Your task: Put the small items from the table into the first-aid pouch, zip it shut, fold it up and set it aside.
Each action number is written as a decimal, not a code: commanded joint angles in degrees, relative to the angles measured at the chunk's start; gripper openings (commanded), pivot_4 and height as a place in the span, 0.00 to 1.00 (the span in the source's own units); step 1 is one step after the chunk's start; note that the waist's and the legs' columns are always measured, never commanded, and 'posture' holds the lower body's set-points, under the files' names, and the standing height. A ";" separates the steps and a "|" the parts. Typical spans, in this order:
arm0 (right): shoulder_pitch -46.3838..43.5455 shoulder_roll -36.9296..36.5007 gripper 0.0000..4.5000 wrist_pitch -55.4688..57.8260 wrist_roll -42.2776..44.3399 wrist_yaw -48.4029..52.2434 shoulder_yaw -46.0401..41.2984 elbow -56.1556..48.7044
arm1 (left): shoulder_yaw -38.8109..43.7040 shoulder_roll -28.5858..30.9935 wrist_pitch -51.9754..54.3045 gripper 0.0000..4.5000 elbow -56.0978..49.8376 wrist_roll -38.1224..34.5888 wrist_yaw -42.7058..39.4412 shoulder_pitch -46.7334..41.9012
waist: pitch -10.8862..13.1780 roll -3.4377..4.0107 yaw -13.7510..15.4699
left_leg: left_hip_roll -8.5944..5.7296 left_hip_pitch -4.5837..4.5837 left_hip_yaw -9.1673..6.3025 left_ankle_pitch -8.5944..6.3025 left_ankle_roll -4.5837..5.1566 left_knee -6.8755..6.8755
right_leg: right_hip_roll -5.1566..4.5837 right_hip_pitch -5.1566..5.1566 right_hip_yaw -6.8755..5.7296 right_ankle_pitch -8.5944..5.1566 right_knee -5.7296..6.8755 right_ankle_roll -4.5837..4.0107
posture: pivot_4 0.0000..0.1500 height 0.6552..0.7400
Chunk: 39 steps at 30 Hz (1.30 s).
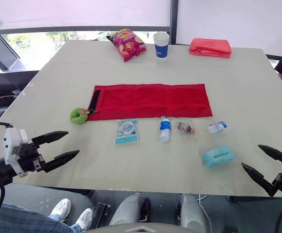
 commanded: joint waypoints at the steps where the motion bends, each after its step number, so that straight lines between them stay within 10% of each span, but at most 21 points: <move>1: -0.28 -0.58 1.00 0.23 0.39 -0.12 -0.03 -0.84 | 1.32 -0.12 -3.05 0.99 2.64 0.14 -2.34 0.34 | 0.00 0.00 0.00 | 0.00 0.00 0.00 0.00 0.00 0.00 | 0.00 0.00 -0.01 0.00 0.00 0.00 | 1.00 1.00; 25: -2.82 -1.27 1.00 8.39 3.09 -6.71 3.06 -14.73 | -2.67 0.37 -10.46 0.99 16.38 2.11 -8.09 -8.77 | -0.02 0.00 0.01 | 0.03 0.01 0.04 0.00 0.00 -0.04 | -0.04 0.00 -0.11 0.01 -0.03 0.00 | 1.00 1.00; 39: -14.45 -1.52 1.00 17.55 4.07 -18.74 18.10 -33.33 | -19.71 0.72 32.35 0.99 1.64 1.14 16.60 -26.12 | -0.02 -0.24 -0.02 | -0.06 0.00 0.01 0.18 0.28 -0.04 | 0.26 0.11 -0.14 0.08 -0.02 0.11 | 1.00 1.00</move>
